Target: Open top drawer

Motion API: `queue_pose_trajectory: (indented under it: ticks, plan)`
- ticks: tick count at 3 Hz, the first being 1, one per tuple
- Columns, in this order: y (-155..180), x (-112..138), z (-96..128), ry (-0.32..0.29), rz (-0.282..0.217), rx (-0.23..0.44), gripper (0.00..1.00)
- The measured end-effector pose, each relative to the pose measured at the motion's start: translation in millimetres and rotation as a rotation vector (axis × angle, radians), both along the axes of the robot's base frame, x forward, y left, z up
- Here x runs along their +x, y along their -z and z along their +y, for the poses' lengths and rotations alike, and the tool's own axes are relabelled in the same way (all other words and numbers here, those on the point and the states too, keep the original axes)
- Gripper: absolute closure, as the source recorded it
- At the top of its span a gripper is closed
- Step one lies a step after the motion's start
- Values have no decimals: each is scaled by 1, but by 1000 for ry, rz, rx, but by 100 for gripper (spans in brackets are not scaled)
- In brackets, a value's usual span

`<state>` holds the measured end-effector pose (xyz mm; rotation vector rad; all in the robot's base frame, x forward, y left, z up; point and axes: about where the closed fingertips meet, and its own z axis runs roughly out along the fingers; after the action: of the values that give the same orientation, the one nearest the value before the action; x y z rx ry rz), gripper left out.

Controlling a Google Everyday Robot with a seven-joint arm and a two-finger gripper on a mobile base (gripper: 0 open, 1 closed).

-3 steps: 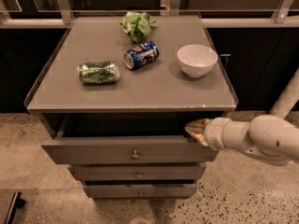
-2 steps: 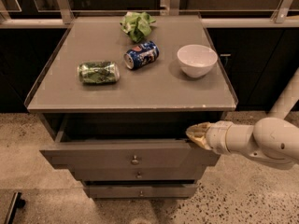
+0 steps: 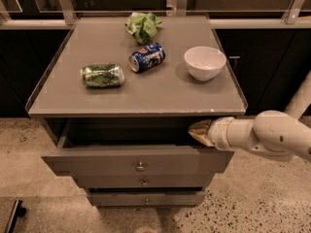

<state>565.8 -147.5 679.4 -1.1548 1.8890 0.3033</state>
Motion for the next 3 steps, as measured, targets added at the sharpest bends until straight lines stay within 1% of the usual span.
queue_pose_trajectory:
  ticks: [1, 2, 3]
  plan:
    - [22, -12, 14, -73, 61, 19, 100]
    - [22, -12, 16, -83, 69, 24, 100]
    - [26, -27, 22, -101, 79, 58, 100]
